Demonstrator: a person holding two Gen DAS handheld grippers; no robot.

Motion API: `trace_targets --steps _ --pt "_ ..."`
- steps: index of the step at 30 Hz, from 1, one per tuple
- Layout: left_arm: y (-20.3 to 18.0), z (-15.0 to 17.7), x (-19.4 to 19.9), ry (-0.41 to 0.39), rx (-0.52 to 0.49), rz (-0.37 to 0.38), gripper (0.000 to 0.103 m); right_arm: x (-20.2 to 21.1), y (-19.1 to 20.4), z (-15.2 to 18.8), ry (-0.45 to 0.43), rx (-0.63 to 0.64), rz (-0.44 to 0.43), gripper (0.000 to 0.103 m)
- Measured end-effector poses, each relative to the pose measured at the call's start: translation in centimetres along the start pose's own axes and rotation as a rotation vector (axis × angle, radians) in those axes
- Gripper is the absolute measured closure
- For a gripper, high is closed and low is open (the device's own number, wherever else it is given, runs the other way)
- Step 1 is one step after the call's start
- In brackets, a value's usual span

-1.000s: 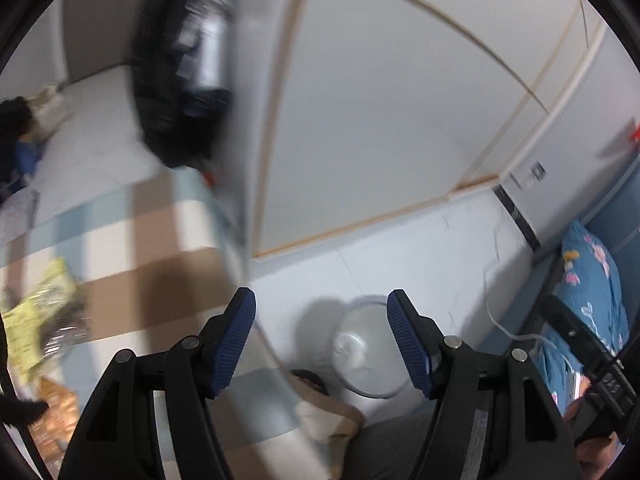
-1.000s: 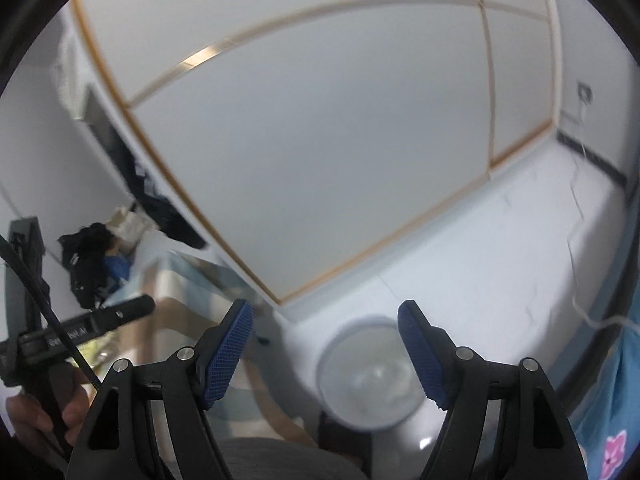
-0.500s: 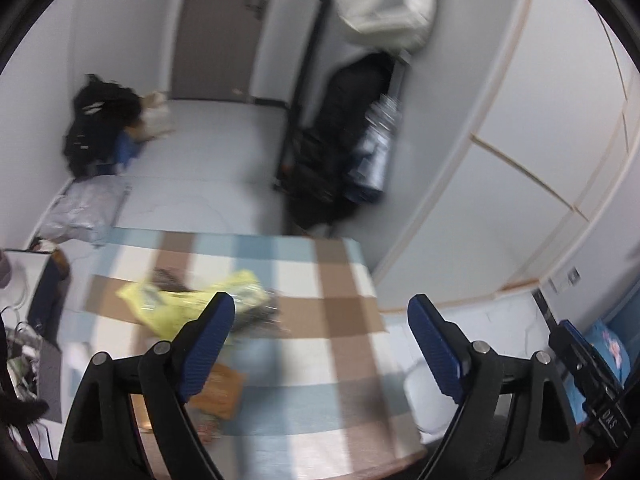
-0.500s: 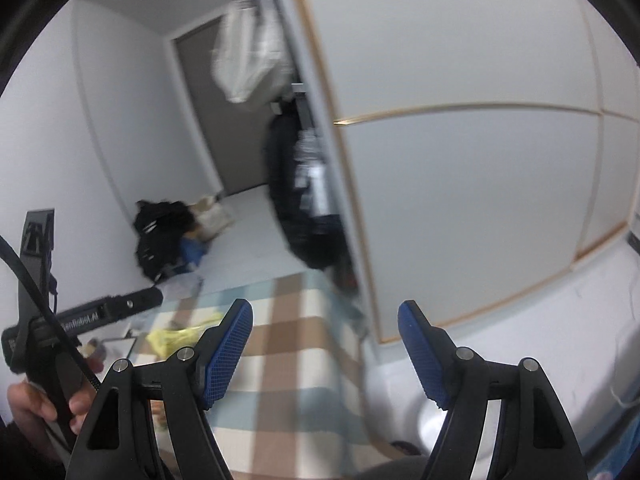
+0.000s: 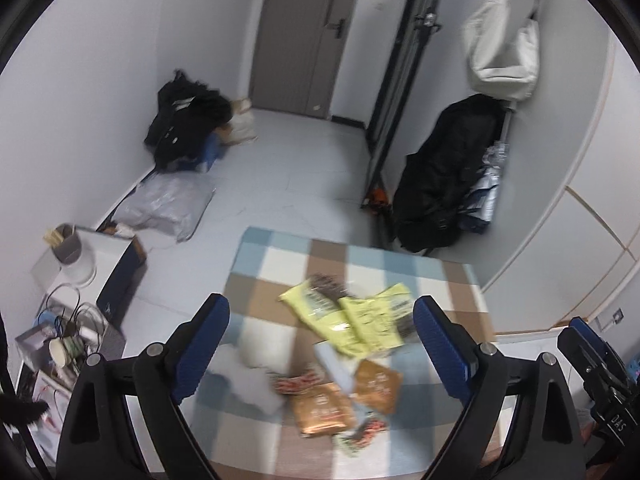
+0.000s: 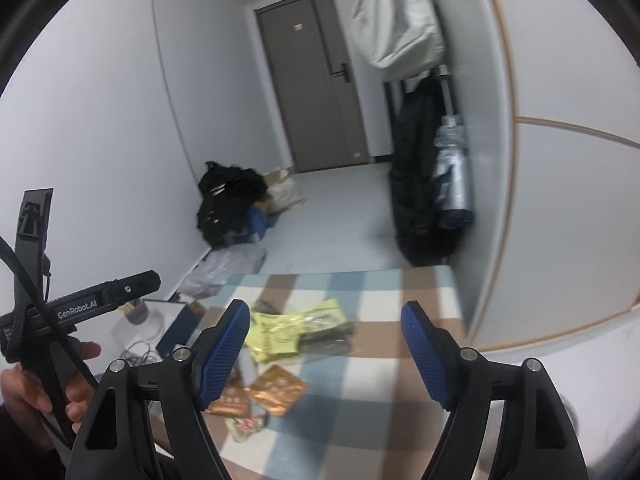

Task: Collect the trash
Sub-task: 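Move both empty grippers back over the table, then grasp the white foam piece with the left gripper while the right grasps a brown packet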

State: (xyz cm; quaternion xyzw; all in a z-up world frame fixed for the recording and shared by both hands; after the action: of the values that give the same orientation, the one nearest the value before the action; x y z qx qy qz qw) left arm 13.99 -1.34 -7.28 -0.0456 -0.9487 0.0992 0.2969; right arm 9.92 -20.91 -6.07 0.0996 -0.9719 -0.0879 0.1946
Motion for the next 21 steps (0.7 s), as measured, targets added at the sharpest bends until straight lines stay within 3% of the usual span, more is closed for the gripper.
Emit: trace_targets --steps 9,14,21 --pt "5.1 0.7 -2.0 0.03 0.036 -0.019 0.011 -5.1 4.5 2.9 0.114 0.075 -0.078 0.021" --pt "6.9 2.2 -3.7 0.096 0.103 -0.004 0.011 -7.8 6.3 5.6 0.234 0.153 -0.149 0.019" --pt "7.6 2.7 -4.4 0.156 0.189 0.042 0.011 -10.8 6.9 11.8 0.447 0.273 -0.22 0.019"
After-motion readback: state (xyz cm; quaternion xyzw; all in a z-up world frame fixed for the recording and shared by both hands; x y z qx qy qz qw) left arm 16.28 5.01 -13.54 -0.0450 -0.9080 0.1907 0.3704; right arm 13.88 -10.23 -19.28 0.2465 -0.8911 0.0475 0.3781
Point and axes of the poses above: each gripper's, at about its wrist camera, not at the fingertips, and x roughly against the way its jaws point, y to its left, z to its underside, the point moved 10 cm from there along -x, roughly the way its jaws point, and after that the axes turned 9 degrees about -y, right-handed, at the moved point
